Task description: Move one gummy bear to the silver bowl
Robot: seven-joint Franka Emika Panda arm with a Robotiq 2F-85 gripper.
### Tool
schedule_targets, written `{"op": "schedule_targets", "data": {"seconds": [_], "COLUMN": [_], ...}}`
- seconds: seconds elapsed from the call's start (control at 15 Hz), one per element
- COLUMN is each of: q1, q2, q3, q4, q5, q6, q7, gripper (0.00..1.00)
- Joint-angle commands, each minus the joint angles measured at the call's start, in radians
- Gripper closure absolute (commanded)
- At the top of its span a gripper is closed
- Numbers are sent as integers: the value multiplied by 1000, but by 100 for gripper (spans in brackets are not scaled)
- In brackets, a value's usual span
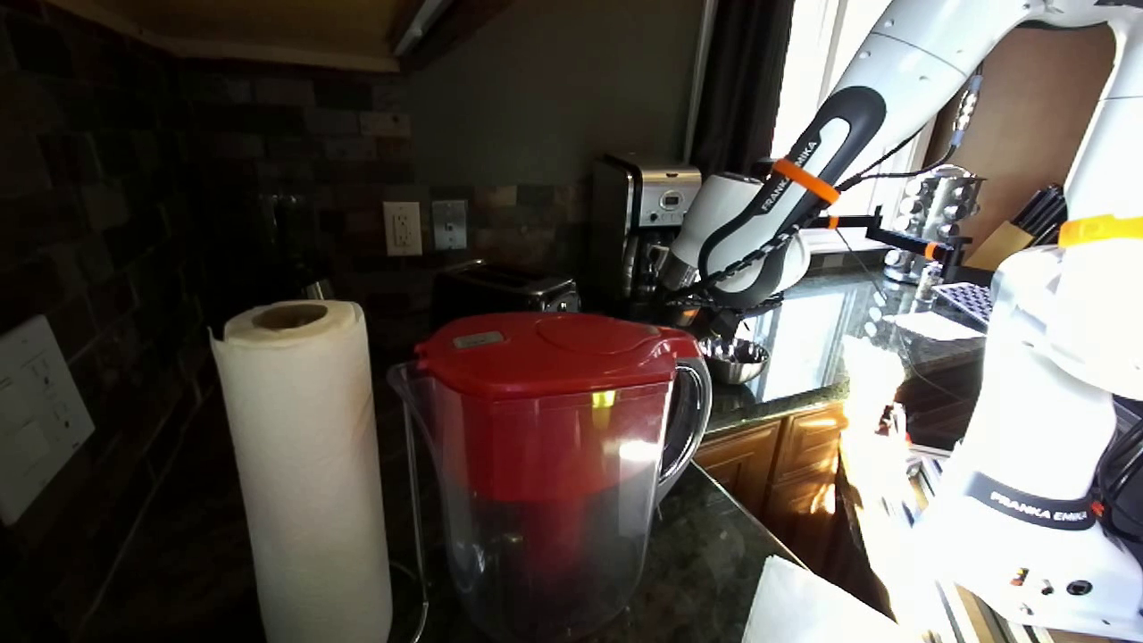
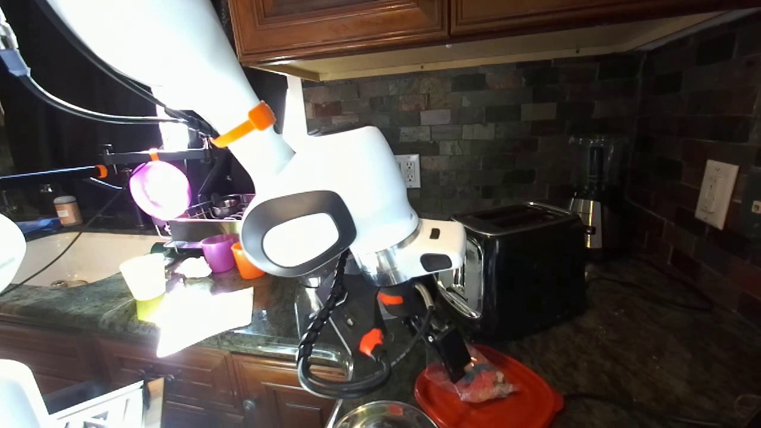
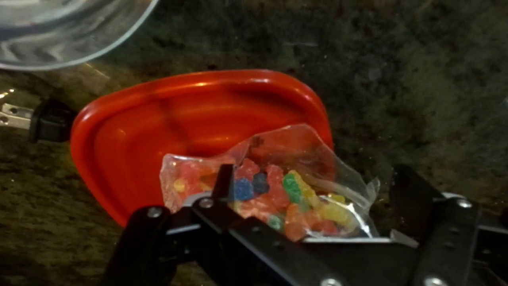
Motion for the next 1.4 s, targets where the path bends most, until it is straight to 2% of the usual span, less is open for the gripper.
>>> {"op": "schedule_targets", "data": {"seconds": [0.0,0.4,0.67,1.33], "q1": [12,70,101,56], "q2": [-2,-68,-56,40], "q3": [9,24,20,12], "q4": [-4,-46,-33,-29], "q5": [12,131,192,89], "q6": [-26,-58,-76,121], "q7": [0,-48,-81,-47], "gripper": [0,0,0,0]}}
